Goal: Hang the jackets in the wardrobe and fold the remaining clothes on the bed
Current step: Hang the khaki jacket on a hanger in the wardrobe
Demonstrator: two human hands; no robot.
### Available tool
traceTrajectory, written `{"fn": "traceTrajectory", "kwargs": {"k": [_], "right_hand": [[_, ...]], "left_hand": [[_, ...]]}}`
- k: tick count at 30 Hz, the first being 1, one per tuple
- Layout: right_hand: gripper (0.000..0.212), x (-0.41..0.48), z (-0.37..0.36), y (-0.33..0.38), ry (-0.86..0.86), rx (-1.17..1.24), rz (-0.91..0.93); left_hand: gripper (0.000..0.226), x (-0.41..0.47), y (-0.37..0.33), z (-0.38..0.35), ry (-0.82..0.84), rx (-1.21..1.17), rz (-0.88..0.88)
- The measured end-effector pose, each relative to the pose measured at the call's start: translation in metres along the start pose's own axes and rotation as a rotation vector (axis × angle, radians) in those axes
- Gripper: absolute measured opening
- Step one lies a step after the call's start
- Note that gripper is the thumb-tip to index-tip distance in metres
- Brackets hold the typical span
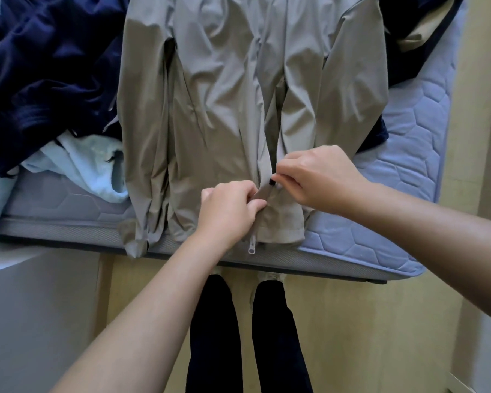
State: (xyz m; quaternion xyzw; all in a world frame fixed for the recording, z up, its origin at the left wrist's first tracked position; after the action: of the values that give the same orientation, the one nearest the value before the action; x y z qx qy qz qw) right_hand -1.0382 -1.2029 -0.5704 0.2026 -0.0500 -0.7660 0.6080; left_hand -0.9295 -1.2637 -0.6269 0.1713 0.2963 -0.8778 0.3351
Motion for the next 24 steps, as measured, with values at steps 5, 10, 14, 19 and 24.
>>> {"fn": "traceTrajectory", "kwargs": {"k": [5, 10, 14, 19, 24], "right_hand": [[0.03, 0.015, 0.032, -0.025, -0.094, -0.052, -0.05], [0.028, 0.017, 0.027, -0.014, -0.051, -0.005, -0.025], [0.03, 0.018, 0.029, -0.017, -0.074, 0.005, -0.026], [0.031, 0.025, 0.037, -0.018, -0.076, -0.098, 0.018], [0.03, 0.035, 0.057, -0.034, -0.143, -0.064, -0.024]], "left_hand": [[0.036, 0.002, 0.035, -0.014, 0.135, 0.037, 0.057], [0.017, 0.018, 0.021, -0.004, 0.159, -0.089, 0.045], [0.039, 0.033, -0.007, 0.011, 0.009, -0.164, -0.037], [0.041, 0.031, 0.011, -0.006, 0.074, 0.01, -0.008], [0.027, 0.021, 0.05, -0.026, 0.246, 0.07, 0.13]]}}
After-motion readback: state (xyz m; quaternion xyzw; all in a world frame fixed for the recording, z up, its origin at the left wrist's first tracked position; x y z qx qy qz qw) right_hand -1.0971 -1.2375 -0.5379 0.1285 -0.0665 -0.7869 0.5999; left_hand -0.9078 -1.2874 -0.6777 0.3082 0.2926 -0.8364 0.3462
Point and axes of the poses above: each hand's wrist, its own x-axis towards the middle knuckle, its own z-axis out of the back of the hand, y = z × x, the point moved 8 cm from there along x, towards the middle knuckle, and after that the axes turned 6 degrees about x, right-handed, at the moved point
